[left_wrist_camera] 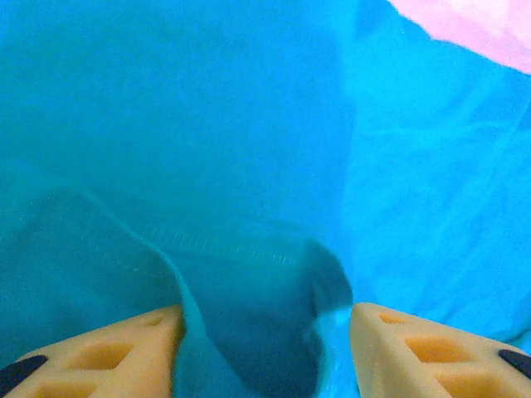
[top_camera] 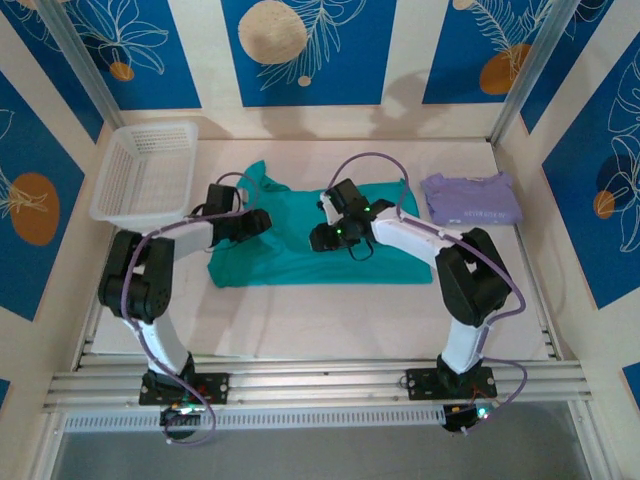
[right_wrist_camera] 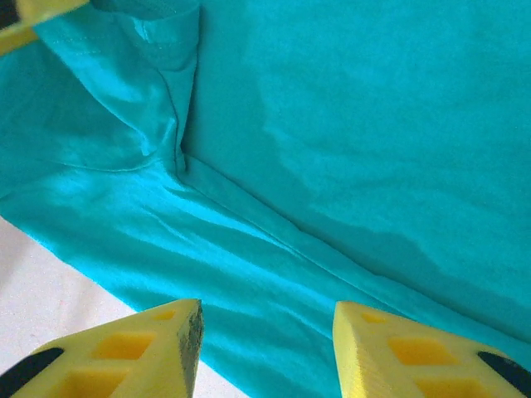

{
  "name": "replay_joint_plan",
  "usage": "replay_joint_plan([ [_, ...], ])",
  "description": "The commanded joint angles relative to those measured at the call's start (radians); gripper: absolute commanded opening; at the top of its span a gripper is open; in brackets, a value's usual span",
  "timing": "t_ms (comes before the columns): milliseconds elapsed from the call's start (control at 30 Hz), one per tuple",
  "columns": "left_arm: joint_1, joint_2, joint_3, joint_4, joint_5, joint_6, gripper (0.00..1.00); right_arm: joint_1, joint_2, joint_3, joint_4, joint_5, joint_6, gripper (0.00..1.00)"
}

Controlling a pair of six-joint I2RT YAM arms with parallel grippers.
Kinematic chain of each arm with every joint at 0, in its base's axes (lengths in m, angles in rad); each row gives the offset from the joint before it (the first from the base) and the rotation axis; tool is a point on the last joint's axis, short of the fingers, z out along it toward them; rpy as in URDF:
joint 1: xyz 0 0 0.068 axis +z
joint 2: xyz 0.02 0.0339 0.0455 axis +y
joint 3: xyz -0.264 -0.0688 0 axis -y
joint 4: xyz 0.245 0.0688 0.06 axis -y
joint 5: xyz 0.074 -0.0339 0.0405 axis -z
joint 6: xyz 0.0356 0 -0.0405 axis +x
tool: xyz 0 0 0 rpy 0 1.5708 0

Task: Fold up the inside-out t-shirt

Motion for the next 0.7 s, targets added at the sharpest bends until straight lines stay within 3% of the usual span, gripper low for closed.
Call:
replay_joint_plan([
  [0, -0.007, 0.049, 0.082, 0.022, 0.045, 0.003, 0.52, -0.015, -0.081, -0.035, -0.006, 0.028, 0.017, 0.47],
  [300, 0.002, 0.079, 0.182, -0.084, 0.025, 0.078, 0.56, -0.118, -0.252, -0.169, -0.039, 0.059, 0.019, 0.5],
  [500, -0.012, -0.09, 0.01, -0.017, -0.034, 0.044, 0.57, -0.182, -0.346, -0.246, -0.032, 0.035, 0.034, 0.51],
  [667, -0.056, -0.15, -0.099, 0.013, -0.054, 0.016, 0.57, -0.186, -0.33, -0.261, -0.019, 0.018, 0.042, 0.52],
])
